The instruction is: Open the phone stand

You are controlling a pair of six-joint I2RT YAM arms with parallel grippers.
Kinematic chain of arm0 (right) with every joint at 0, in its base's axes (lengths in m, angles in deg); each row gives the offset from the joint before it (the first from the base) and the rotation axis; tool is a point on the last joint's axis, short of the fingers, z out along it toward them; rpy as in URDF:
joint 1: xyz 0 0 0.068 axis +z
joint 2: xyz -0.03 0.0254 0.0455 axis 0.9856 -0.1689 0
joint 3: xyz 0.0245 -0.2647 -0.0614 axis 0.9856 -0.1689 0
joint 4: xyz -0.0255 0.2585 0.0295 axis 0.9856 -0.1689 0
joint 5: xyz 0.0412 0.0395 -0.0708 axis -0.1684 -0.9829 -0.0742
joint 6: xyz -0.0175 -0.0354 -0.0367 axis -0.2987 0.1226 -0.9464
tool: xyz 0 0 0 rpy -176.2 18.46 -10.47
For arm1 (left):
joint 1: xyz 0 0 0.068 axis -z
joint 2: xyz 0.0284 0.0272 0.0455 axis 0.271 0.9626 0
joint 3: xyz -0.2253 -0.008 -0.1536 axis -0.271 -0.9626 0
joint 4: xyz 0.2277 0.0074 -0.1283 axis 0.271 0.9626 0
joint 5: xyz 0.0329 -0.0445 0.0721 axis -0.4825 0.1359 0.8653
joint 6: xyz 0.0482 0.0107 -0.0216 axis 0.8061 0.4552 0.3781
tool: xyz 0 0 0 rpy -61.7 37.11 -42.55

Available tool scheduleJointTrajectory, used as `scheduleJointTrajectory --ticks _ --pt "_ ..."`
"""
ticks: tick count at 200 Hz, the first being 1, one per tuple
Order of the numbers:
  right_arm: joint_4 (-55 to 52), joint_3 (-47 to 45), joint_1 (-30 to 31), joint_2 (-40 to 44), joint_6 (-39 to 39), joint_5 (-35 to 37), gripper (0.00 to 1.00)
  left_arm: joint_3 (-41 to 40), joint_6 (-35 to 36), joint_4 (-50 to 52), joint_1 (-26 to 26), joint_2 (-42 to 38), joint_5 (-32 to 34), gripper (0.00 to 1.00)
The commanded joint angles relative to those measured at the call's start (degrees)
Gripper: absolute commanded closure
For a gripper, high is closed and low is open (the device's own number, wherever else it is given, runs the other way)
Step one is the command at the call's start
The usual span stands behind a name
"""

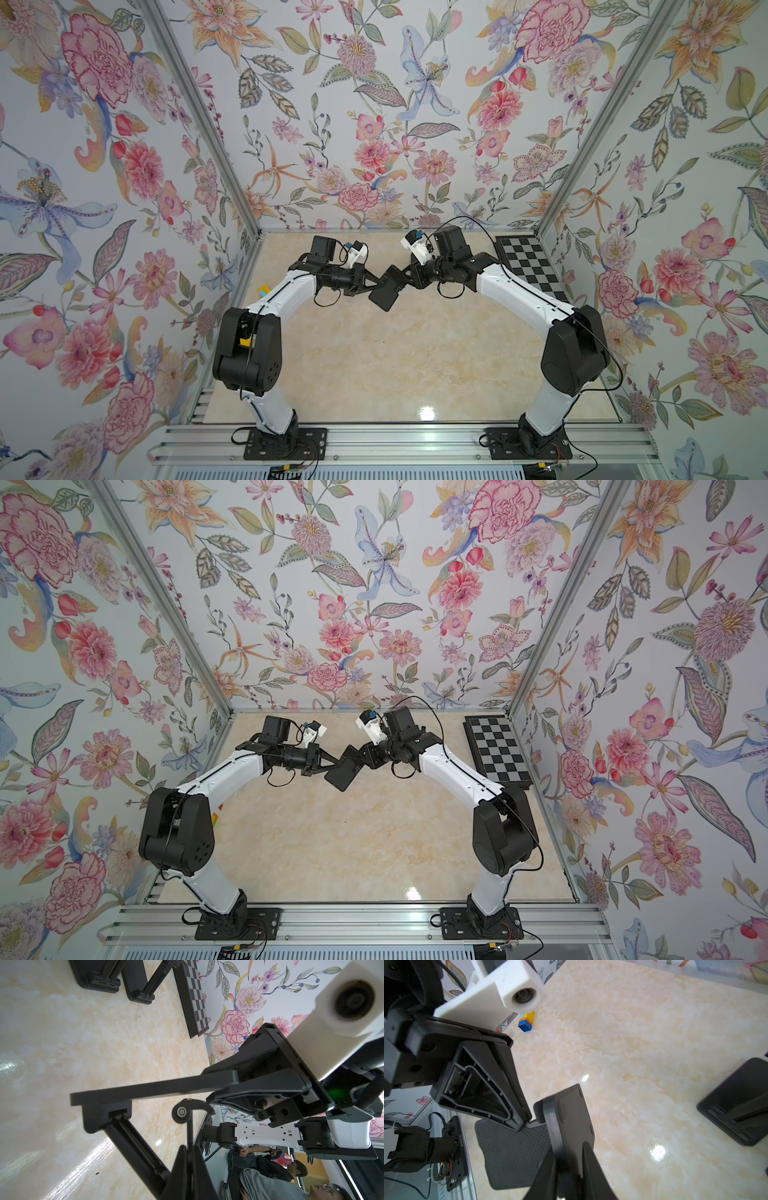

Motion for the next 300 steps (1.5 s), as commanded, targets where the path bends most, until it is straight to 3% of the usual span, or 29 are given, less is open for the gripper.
scheduleJointTrajectory --ticks 1,53,120,300 --pt "1.4 3.3 -1.8 -2.1 5.1 0.4 0.90 -0.4 3.2 -0.7 1.0 -3.8 0.6 1.00" --pt "1.1 6.5 -4.1 -5.6 10.1 -1.9 0.92 0.0 6.3 -0.8 3.8 -7.2 5.5 1.00" --pt "2.6 9.7 -8.4 -11.5 18.5 -9.2 0.92 0.9 8.4 -1.2 5.3 -9.4 6.3 1.00" --pt "0.6 10.4 -8.0 -14.6 18.3 -12.7 0.91 7.5 7.0 -3.1 9.6 -6.6 8.3 1.00"
